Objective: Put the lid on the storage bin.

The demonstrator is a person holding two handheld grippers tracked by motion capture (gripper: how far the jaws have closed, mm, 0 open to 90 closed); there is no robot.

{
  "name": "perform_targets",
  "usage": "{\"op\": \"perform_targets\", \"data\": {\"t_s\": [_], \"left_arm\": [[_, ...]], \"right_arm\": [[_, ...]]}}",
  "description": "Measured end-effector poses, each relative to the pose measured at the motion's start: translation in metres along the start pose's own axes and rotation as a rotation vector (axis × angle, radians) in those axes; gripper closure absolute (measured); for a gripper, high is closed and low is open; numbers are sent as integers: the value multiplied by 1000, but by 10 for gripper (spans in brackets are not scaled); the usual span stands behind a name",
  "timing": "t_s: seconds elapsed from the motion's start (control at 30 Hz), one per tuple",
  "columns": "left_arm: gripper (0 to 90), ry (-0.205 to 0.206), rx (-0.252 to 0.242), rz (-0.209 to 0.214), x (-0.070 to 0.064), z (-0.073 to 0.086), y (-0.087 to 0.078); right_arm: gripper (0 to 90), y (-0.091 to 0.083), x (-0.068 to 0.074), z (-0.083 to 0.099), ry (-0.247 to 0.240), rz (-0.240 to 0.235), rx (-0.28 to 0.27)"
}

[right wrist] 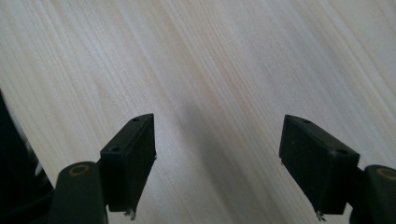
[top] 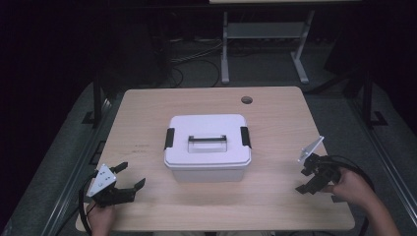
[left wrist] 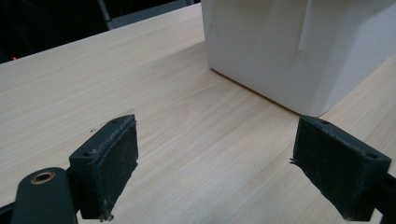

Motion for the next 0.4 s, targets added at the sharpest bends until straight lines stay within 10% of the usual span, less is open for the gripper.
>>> {"op": "perform_targets", "data": {"t_s": [0.4], "left_arm": [[135, 3, 2, -1, 0, 0, 1]], "right_arm": [[263, -1, 3, 5, 1, 0, -11]]}}
Point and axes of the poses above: each handheld gripper's, and its own axes: y roughly forward along the jaws, z roughly out of its underside, x roughly to its left, the point moved 4 cm from there along y, roughly forward along the jaws, and after that the axes turned 14 degrees about -x, right-handed, at the moved point
